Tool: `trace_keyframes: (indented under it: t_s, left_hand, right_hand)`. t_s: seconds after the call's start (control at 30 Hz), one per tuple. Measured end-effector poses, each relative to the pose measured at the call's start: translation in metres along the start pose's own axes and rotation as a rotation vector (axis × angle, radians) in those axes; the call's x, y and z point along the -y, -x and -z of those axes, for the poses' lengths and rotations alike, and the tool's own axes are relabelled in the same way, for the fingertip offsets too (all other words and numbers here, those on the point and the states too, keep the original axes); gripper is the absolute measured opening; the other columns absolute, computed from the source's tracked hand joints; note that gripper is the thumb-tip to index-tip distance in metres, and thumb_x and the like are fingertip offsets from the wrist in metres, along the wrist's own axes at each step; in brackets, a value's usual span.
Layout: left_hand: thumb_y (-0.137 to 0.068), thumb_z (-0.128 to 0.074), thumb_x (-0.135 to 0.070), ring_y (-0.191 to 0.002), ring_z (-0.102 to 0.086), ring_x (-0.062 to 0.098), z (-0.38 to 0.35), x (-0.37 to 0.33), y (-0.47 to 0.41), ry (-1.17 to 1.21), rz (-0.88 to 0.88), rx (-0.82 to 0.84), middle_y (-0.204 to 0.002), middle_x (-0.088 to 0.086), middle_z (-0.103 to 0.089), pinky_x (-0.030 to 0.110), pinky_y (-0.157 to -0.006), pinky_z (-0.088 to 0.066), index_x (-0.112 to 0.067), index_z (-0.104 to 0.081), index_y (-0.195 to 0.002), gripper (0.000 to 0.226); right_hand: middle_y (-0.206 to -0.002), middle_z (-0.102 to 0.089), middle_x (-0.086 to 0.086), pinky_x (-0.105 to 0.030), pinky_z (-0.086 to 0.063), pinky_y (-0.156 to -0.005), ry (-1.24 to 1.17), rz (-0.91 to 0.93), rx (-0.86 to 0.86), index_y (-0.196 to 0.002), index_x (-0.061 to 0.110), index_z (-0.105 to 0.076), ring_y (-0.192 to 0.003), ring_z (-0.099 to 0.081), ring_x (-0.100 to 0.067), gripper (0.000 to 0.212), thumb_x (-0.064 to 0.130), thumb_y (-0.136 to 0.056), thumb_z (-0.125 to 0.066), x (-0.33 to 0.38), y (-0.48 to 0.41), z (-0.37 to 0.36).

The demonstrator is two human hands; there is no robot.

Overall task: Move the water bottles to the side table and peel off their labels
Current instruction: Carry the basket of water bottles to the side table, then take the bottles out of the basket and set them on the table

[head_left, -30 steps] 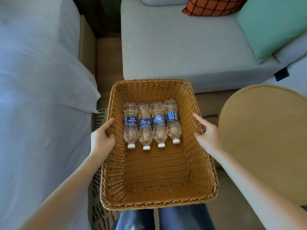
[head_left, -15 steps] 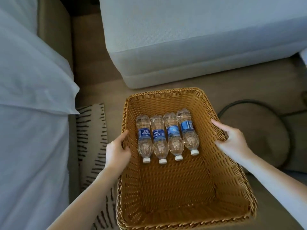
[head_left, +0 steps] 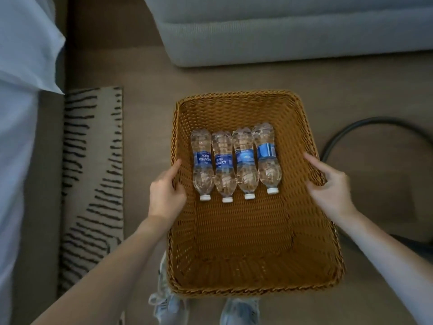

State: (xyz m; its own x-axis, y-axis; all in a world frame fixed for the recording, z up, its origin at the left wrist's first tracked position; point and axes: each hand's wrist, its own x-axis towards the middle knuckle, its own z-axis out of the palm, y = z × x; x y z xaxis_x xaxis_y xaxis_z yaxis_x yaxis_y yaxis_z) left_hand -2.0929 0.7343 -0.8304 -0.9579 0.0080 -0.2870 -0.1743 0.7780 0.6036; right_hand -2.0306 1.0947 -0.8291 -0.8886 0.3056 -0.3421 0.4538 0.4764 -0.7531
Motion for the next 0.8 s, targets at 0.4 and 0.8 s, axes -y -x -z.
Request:
trace_keyframes:
  t_s: [0.4,0.8]
  left_hand:
    - [-0.092,-0.052,0.012,-0.103,-0.06,0.035,-0.042,0.024,0.016,-0.041,0.014,-0.011,-0.121,0.022,-0.059,0.016,-0.09,-0.036,-0.004,-0.048,-0.145,0.056]
    - [-0.088,-0.062,-0.006,-0.121,-0.05,0.048,0.01,-0.055,0.043,-0.452,-0.227,0.08,-0.135,0.03,-0.051,0.056,-0.103,-0.046,0.002,-0.054,-0.134,0.047]
  right_hand:
    - [-0.147,-0.048,0.01,-0.026,-0.039,-0.113,0.022,-0.054,-0.118,-0.147,0.031,-0.048,-0.133,-0.049,-0.004,0.069,-0.009,-0.092,-0.06,-0.052,0.02,-0.039]
    - [-0.14,-0.054,-0.014,-0.046,-0.041,-0.111,0.45,0.189,-0.057,-0.139,0.007,-0.055,-0.133,-0.045,-0.029,0.047,0.012,-0.094,-0.064,0.061,0.062,-0.031]
